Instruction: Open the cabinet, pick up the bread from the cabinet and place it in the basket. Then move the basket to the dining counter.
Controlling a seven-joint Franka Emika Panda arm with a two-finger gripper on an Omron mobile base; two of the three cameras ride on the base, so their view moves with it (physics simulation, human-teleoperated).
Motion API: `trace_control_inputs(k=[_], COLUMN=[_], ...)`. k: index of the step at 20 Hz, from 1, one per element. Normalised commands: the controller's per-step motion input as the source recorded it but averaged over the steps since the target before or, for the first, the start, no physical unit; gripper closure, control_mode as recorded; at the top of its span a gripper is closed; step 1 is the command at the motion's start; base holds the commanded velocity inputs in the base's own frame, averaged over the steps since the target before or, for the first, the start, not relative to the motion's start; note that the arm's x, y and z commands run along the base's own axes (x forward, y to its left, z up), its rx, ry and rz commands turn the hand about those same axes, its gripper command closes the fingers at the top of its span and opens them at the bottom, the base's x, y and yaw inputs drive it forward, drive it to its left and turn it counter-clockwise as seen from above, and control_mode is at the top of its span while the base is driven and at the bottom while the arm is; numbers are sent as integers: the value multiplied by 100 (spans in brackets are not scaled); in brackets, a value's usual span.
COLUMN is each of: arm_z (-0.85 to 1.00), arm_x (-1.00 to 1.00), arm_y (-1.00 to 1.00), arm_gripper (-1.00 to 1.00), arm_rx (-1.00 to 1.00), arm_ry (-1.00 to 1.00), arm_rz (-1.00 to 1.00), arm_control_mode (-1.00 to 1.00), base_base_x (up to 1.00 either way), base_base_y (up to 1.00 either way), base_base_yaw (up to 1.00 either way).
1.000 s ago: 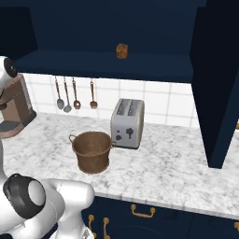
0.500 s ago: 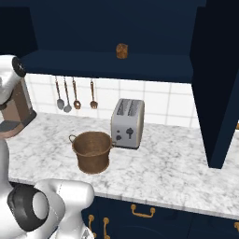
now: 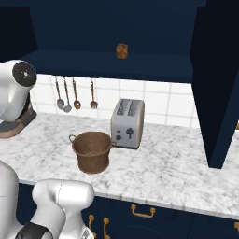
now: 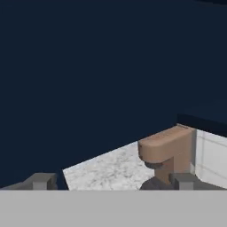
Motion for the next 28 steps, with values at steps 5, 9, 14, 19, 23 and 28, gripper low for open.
trace_control_inputs(k=[5, 9, 14, 19, 23, 28], arm_z=[0, 0, 0, 0, 0, 0], arm_x=[6, 26, 17, 15, 10, 43], arm_y=[-100, -100, -100, -96, -83, -40], arm_gripper=[-100, -100, -100, -100, -100, -100], arm_rx=[-19, -17, -4, 0, 0, 3], arm_ry=[4, 12, 15, 6, 0, 0], arm_rz=[-51, -60, -50, -28, -6, 2], arm_control_mode=[-100, -100, -100, -100, -100, -100], base_base_x=[0, 0, 0, 0, 0, 0], base_base_y=[0, 0, 0, 0, 0, 0], base_base_yaw=[0, 0, 0, 0, 0, 0])
